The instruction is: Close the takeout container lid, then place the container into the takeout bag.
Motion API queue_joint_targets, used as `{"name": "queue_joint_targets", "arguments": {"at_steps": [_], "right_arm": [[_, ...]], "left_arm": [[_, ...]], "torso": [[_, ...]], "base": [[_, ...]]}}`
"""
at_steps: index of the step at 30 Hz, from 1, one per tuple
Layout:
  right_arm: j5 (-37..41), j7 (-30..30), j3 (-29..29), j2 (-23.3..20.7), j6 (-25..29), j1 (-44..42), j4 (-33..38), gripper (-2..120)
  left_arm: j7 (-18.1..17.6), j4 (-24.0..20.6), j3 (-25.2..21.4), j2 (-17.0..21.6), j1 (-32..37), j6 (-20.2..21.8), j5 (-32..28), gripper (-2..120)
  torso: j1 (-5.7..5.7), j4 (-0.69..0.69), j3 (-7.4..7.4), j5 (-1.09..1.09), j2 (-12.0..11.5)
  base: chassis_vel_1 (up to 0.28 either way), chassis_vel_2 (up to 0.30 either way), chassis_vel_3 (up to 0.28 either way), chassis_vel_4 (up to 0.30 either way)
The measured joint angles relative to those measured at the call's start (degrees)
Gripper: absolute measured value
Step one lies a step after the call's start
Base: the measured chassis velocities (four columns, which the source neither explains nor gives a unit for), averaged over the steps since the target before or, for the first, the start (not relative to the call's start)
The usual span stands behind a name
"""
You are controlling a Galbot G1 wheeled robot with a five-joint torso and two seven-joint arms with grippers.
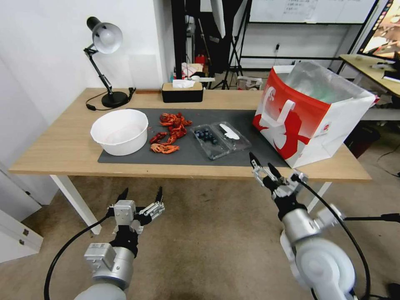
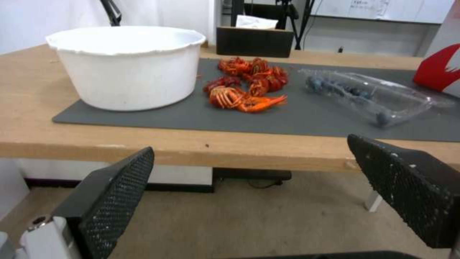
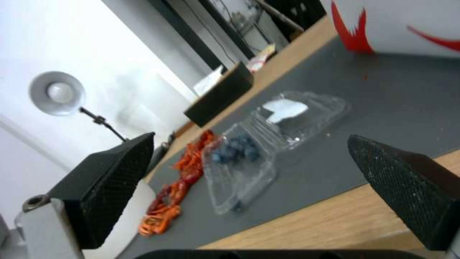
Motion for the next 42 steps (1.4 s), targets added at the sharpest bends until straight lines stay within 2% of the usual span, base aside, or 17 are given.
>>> {"name": "queue_joint_targets", "arguments": {"at_steps": [3,9,13,15,16,19,25,42], "right_arm": [[1.7,2.3,-1.7,-2.3,-1.8,3.8,-2.7,100],[3.5,5.5,-5.0,-3.3,-4.4,10.1,-5.8,100],[5.7,9.9,-8.1,-2.8,-7.4,15.1,-7.8,100],[8.9,14.5,-9.9,-1.8,-11.3,18.6,-8.9,100],[8.9,14.5,-9.9,-1.8,-11.3,18.6,-8.9,100],[10.8,19.6,-12.4,0.4,-15.1,21.9,-10.5,100],[11.9,22.7,-14.5,2.3,-16.2,24.2,-12.9,100],[13.4,25.0,-17.4,4.8,-17.3,27.8,-17.0,100]], "left_arm": [[0.0,0.5,-0.2,-0.6,0.2,-0.5,0.6,100],[-0.2,0.8,-0.6,-1.1,0.5,-1.1,1.1,100],[-0.3,1.0,-0.9,-1.4,0.7,-1.5,1.3,100],[-0.3,1.1,-1.1,-1.6,0.8,-1.7,1.4,100],[-0.3,1.1,-1.1,-1.6,0.8,-1.7,1.4,100],[-0.3,1.4,-1.3,-1.7,1.0,-2.0,1.6,100],[-0.4,1.8,-1.4,-1.8,0.9,-2.2,1.9,100],[-0.5,2.6,-1.2,-2.0,1.0,-3.2,2.5,100]], "torso": [[0.00,-0.01,0.00,-0.02,0.0],[0.00,-0.01,0.00,-0.02,0.0],[0.00,0.01,0.00,-0.02,0.0],[0.00,0.00,0.00,-0.03,0.0],[0.00,0.00,0.00,-0.03,0.0],[-0.01,0.00,-0.01,-0.03,0.0],[-0.01,0.00,-0.01,-0.02,0.0],[-0.01,0.00,-0.01,-0.02,0.0]], "base": [[0.000,0.000,0.000,0.000],[0.000,0.000,0.000,0.000],[0.000,0.000,0.000,0.000],[0.000,0.000,0.000,0.000],[0.000,0.000,0.000,0.000],[0.000,0.000,0.000,0.000],[0.000,0.000,0.000,0.000],[0.000,0.000,0.000,0.000]]}}
